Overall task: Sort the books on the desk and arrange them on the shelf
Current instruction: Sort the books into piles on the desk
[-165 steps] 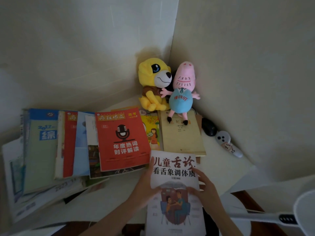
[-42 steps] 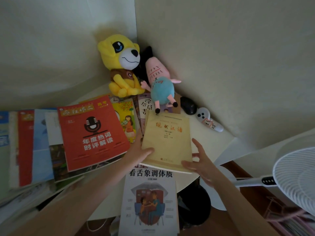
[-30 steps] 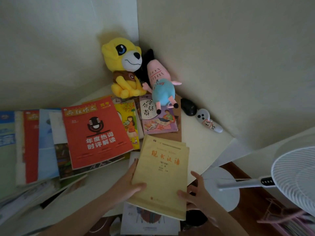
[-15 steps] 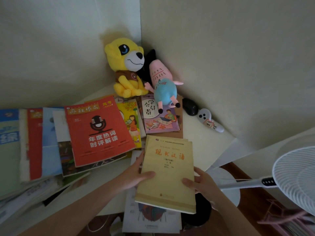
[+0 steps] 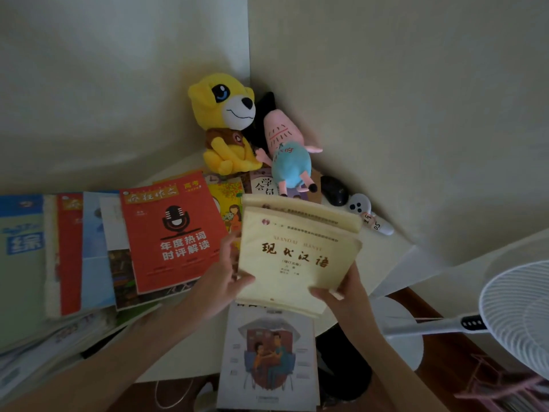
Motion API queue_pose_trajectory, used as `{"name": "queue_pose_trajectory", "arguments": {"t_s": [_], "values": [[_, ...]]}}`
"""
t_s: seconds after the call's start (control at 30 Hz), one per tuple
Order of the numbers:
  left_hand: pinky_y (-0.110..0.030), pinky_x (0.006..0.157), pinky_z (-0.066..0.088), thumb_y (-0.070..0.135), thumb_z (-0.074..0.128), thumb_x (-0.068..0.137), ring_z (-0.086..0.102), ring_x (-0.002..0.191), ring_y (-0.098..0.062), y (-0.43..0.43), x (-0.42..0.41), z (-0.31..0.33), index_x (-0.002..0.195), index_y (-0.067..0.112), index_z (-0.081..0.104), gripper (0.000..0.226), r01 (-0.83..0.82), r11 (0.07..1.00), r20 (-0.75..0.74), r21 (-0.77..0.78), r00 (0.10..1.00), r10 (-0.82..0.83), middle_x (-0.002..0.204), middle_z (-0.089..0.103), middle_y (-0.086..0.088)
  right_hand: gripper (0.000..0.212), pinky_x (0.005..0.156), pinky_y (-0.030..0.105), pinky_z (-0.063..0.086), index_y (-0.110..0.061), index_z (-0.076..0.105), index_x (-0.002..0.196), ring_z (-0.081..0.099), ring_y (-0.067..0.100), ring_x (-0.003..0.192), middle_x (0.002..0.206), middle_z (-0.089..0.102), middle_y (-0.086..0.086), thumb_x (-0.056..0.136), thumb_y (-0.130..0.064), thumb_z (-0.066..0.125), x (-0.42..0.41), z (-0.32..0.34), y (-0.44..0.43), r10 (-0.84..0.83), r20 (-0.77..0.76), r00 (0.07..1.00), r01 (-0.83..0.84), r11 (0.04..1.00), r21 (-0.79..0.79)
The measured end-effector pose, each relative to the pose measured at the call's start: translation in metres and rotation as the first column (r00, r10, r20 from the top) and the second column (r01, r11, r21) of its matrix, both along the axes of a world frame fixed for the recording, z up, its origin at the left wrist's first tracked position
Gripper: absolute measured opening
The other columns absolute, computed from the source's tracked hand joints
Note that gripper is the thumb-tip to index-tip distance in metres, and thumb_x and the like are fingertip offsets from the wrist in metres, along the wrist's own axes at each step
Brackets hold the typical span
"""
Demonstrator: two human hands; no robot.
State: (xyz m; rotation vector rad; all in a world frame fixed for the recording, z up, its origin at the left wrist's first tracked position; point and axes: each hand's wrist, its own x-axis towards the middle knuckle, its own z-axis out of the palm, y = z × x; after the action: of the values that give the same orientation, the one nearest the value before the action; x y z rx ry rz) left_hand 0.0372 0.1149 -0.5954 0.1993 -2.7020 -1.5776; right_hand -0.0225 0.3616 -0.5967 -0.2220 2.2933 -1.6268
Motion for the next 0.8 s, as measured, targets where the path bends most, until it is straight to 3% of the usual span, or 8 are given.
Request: {"name": "queue_pose_trajectory", "arguments": {"t_s": [0.1, 0.2, 0.3, 0.43, 0.53, 0.63, 0.73, 0.8], "values": [[-0.021, 0.083, 0.055, 0.002, 0.072, 0.08, 0.059, 0.095, 0.016, -0.003, 0.004, -0.005, 0.114, 0.047, 0.016, 0.079, -0.055, 0.998, -0.07, -0.011, 0.996, 0.054, 0.113, 0.056, 0.014, 0.057, 0.077, 0.017, 0.052, -0.041, 0.045, 0.109, 0.062, -0.001, 0.099, 0.108, 0.064, -0.015, 0.078, -0.006, 0.078, 0.001, 0.0, -0.006, -0.002, -0.052, 0.999, 0.001, 1.0, -0.017], [-0.015, 0.086, 0.052, 0.002, 0.074, 0.078, 0.058, 0.1, 0.016, 0.0, 0.002, 0.005, 0.114, 0.037, 0.02, 0.074, -0.063, 0.997, -0.109, 0.036, 0.992, 0.067, 0.112, 0.053, 0.015, 0.063, 0.079, 0.018, 0.053, -0.041, 0.042, 0.114, 0.062, -0.001, 0.1, 0.105, 0.063, -0.026, 0.077, -0.006, 0.079, -0.002, 0.008, -0.007, -0.019, -0.075, 0.997, 0.015, 0.998, -0.06], [-0.024, 0.087, 0.055, 0.024, 0.077, 0.078, 0.058, 0.106, 0.01, 0.001, 0.0, 0.022, 0.124, 0.036, 0.021, 0.074, 0.003, 1.0, -0.194, 0.015, 0.981, 0.0, 0.117, 0.051, 0.028, 0.068, 0.08, 0.015, 0.051, -0.044, 0.039, 0.114, 0.059, -0.005, 0.099, 0.103, 0.058, -0.034, 0.077, -0.002, 0.077, -0.003, 0.022, -0.004, -0.019, -0.145, 0.989, 0.008, 0.997, -0.071], [-0.034, 0.08, 0.058, 0.042, 0.062, 0.086, 0.063, 0.102, -0.006, 0.002, 0.009, 0.03, 0.137, 0.041, 0.016, 0.069, 0.057, 0.997, -0.343, -0.058, 0.936, -0.074, 0.125, 0.043, 0.04, 0.077, 0.077, 0.008, 0.048, -0.065, 0.037, 0.101, 0.056, -0.012, 0.098, 0.099, 0.052, -0.042, 0.079, -0.002, 0.075, -0.001, 0.033, 0.002, 0.016, -0.169, 0.985, -0.022, 0.999, -0.035], [-0.036, 0.074, 0.058, 0.051, 0.053, 0.091, 0.066, 0.094, -0.013, 0.004, 0.021, 0.025, 0.141, 0.048, 0.009, 0.067, 0.046, 0.993, -0.355, -0.107, 0.931, -0.081, 0.127, 0.044, 0.035, 0.059, 0.073, 0.003, 0.043, -0.041, 0.037, 0.118, 0.052, -0.024, 0.093, 0.097, 0.055, -0.045, 0.083, -0.009, 0.073, 0.006, 0.028, 0.008, 0.102, -0.112, 0.989, -0.095, 0.993, 0.064], [-0.012, 0.083, 0.05, 0.045, 0.05, 0.092, 0.058, 0.1, 0.004, 0.01, 0.026, 0.026, 0.146, 0.043, 0.005, 0.07, 0.026, 0.989, -0.372, -0.147, 0.925, -0.08, 0.122, 0.048, 0.021, 0.049, 0.07, -0.003, 0.037, -0.01, 0.047, 0.134, 0.051, -0.019, 0.084, 0.096, 0.049, -0.039, 0.089, -0.019, 0.065, 0.009, 0.02, 0.01, 0.122, -0.028, 0.992, -0.116, 0.979, 0.168], [-0.022, 0.08, 0.052, 0.046, 0.045, 0.094, 0.06, 0.096, -0.009, 0.011, 0.023, 0.03, 0.149, 0.039, 0.002, 0.07, 0.003, 0.986, -0.411, -0.169, 0.909, -0.073, 0.116, 0.052, 0.012, 0.045, 0.069, -0.003, 0.038, -0.007, 0.049, 0.132, 0.048, -0.01, 0.08, 0.095, 0.046, -0.033, 0.091, -0.019, 0.064, 0.014, 0.022, 0.01, 0.108, -0.033, 0.994, -0.1, 0.979, 0.176], [-0.02, 0.084, 0.051, 0.048, 0.041, 0.097, 0.061, 0.094, -0.009, 0.006, 0.023, 0.029, 0.149, 0.041, -0.003, 0.068, 0.005, 0.982, -0.444, -0.191, 0.891, -0.091, 0.117, 0.054, 0.006, 0.041, 0.073, -0.006, 0.037, -0.013, 0.047, 0.128, 0.052, -0.017, 0.087, 0.096, 0.055, -0.033, 0.09, -0.016, 0.063, 0.02, 0.026, 0.006, 0.079, -0.16, 0.984, -0.054, 0.986, 0.16]]}}
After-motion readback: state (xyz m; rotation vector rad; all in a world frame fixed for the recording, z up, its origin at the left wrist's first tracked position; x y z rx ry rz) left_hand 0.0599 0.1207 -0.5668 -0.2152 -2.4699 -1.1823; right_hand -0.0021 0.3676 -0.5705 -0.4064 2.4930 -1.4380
